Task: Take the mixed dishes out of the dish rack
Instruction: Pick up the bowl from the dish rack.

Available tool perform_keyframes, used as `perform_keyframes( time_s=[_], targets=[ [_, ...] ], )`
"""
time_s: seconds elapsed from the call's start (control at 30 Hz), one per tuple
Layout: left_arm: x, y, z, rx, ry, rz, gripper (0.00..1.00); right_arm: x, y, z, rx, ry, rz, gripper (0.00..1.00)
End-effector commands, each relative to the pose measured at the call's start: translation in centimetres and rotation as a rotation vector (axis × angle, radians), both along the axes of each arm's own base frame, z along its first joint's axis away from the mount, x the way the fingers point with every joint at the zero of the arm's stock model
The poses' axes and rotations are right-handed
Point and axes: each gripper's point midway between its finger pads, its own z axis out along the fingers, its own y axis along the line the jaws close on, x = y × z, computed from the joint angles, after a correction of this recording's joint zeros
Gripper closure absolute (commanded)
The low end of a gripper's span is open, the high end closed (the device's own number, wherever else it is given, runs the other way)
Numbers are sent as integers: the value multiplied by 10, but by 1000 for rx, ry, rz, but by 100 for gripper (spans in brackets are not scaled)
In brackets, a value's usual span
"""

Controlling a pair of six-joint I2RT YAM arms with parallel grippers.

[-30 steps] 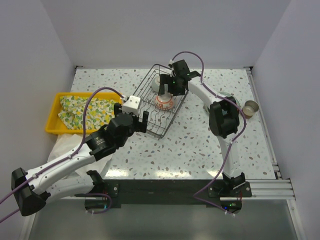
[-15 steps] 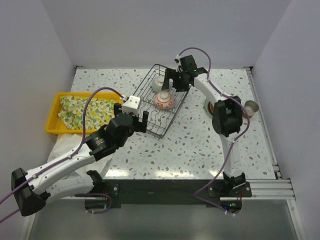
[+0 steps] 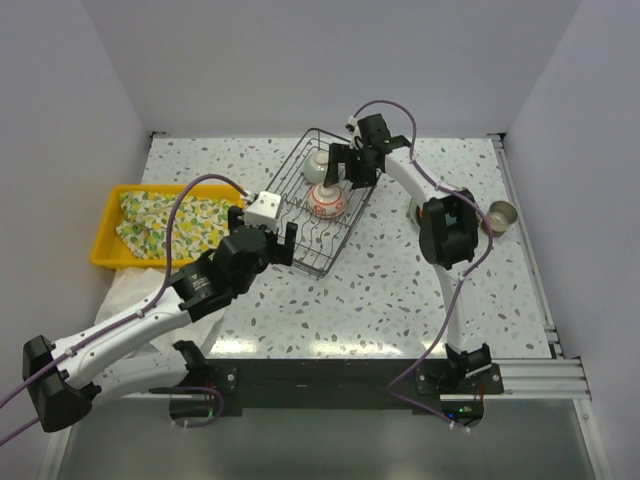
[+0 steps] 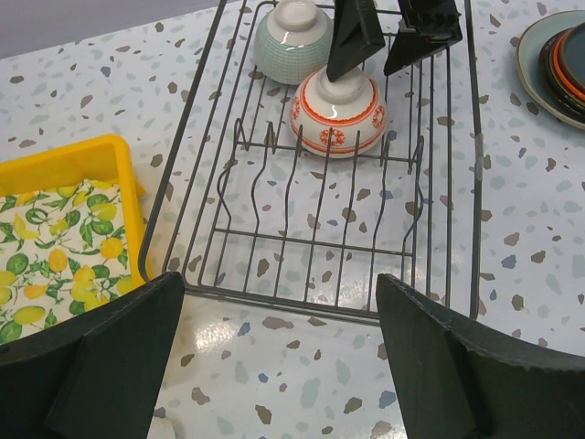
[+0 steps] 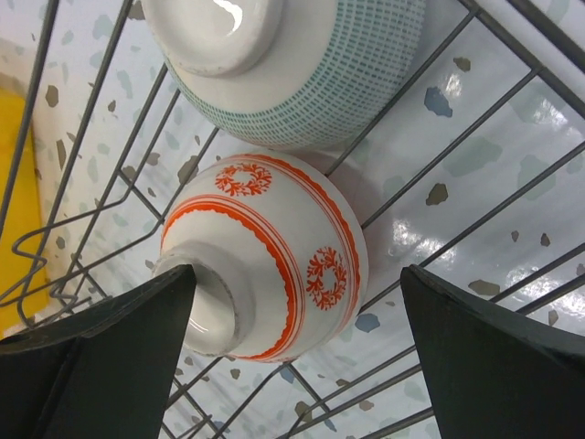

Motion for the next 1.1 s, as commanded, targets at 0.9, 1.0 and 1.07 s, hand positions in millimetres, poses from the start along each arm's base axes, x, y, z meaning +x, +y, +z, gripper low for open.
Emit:
perform_keyframes(
  time_s=[0.9, 1.0, 1.07],
  targets=[
    [9, -7, 11, -17, -12, 11, 9, -30, 29, -34, 246, 264, 53, 2],
    [8, -7, 11, -18, -11, 8, 9, -28, 29, -23, 268, 248, 54, 4],
    [8, -8, 10, -16, -9, 7, 9, -25, 29, -12, 281, 228, 53, 7]
  ],
)
